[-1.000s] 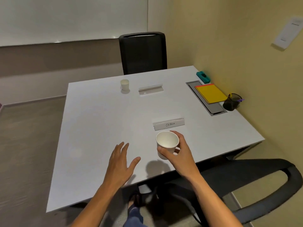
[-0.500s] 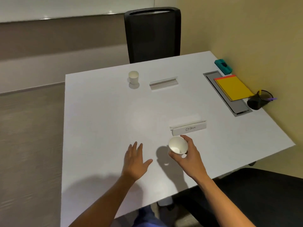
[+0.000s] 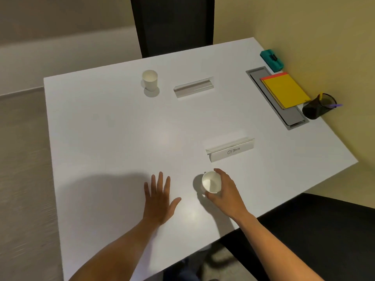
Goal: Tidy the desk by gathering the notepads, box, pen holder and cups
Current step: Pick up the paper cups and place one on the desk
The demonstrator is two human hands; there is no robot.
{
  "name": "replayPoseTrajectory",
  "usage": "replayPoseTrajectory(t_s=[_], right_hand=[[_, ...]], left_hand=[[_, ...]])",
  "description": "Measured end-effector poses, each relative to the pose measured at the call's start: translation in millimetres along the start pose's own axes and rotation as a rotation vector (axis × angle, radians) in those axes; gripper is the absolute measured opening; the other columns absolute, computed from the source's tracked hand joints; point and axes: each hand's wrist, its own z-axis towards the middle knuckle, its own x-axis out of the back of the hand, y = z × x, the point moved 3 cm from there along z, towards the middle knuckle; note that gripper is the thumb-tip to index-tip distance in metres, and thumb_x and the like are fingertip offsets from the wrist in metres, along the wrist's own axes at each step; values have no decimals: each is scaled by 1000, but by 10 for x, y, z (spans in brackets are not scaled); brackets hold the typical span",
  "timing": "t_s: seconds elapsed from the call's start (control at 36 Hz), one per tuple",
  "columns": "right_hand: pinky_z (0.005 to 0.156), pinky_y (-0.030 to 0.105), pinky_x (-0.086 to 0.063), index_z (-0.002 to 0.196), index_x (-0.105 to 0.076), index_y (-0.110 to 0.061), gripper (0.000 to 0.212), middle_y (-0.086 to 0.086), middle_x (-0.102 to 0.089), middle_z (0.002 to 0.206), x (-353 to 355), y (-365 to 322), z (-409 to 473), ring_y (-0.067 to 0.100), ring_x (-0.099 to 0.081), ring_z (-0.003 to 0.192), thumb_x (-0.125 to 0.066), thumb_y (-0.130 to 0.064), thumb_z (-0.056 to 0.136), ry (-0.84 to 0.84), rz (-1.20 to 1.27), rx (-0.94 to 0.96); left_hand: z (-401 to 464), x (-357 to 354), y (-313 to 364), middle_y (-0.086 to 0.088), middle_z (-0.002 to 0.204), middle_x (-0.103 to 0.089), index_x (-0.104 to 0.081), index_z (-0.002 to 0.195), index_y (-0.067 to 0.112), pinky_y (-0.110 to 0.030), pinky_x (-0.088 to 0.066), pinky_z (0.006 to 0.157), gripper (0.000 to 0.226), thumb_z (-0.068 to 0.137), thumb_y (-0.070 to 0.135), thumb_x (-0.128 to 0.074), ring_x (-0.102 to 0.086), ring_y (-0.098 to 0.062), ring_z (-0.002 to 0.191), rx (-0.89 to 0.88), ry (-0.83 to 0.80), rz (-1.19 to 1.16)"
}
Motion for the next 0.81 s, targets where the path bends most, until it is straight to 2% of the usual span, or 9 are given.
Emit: replayPoseTrajectory(t_s=[0.06,0.14,0.47,0.81], right_hand=[[107,38,-43,153,-35,-23,85,-3,-51,145,-30,-4,32,22,-46,131,-81,-37,83,-9,-31,10],[106,38,-42,154,-35,-21,85,-1,-50,146,-67,-20,69,23,-46,132,-80,-36,84,-11,-56,19],[109,44,-42,155,-32,-22,82,-4,-49,150,-171,-15,151,23,-43,136,-77,-34,87,-7,-48,-38],[104,44,-45,154,-32,-24,82,2,-49,145,-207,57,205,30,-43,132,-78,-26,85,-14,-73,-90]], left_hand=[[-11,-55,-11,-18,165,-11,-25,156,12,-64,-12,119,86,91,68,-32,-13,-45,151,-20,31,13],[-3,-101,-10,-18,166,-10,-25,156,12,-64,-11,119,86,92,66,-41,-11,-44,151,-21,71,17],[16,-162,-35,-18,166,-11,-25,156,13,-65,-12,119,84,93,67,-36,-10,-43,152,-18,87,-2],[28,-157,-46,-17,166,-10,-23,157,15,-64,-12,119,84,93,69,-28,-8,-42,152,-11,60,4]])
